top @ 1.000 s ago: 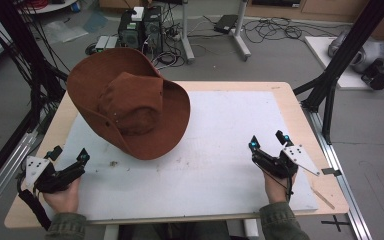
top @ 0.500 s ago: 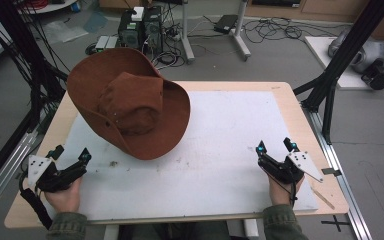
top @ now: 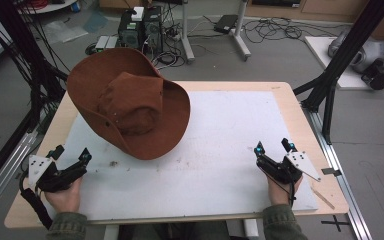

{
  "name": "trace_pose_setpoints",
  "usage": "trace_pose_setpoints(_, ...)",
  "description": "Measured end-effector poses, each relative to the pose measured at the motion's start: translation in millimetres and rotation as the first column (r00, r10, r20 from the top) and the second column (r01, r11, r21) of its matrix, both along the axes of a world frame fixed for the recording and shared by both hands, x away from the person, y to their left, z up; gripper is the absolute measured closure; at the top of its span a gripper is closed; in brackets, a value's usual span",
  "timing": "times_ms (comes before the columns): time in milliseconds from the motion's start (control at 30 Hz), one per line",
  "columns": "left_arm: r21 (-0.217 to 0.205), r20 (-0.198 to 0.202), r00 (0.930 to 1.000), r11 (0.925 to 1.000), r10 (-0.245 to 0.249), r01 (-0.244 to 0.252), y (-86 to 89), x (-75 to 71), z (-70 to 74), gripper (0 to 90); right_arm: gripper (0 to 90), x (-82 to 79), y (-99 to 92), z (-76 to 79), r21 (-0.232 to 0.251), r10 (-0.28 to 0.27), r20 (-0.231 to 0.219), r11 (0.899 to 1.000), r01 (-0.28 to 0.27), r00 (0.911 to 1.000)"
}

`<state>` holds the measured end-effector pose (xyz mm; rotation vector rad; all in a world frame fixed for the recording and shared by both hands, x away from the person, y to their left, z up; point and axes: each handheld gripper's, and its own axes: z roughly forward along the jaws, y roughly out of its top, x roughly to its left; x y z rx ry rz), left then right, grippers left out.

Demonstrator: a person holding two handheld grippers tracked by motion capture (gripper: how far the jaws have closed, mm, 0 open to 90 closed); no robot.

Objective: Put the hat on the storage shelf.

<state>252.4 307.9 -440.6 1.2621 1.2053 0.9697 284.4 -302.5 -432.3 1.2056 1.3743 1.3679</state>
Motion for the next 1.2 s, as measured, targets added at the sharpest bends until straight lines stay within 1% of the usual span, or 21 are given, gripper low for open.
trace_pose_setpoints(167,0.003,0.000,1.0000,1.0000,-0.003,0.003,-0.6,-0.2,0.3,12.6,11.9,-0.2,1.6,-0.6,-0.012,0.010,-0.003,1.000,-0.010,0.9999)
trace_pose_setpoints(733,0.006,-0.003,1.0000,1.0000,-0.004,0.004,-0.3,0.6,0.3,12.6,11.9,0.9,0.1,-2.1,0.006,0.021,-0.018,1.000,-0.021,0.9996)
trace_pose_setpoints(900,-0.002,-0.008,1.0000,1.0000,-0.003,0.003,0.8,1.1,-0.3,12.6,11.9,1.7,-1.3,-2.3,0.006,0.019,-0.016,1.000,-0.019,0.9997)
trace_pose_setpoints(1067,-0.003,-0.011,0.9999,1.0000,-0.006,0.006,1.1,2.0,-0.6,12.6,11.9,2.4,-2.4,-3.6,0.010,0.018,-0.029,1.000,-0.018,0.9994)
trace_pose_setpoints(1200,-0.004,-0.009,0.9999,0.9999,-0.011,0.010,0.6,2.2,-0.4,12.6,11.9,2.2,-3.0,-3.6,0.010,0.020,-0.024,1.000,-0.019,0.9995)
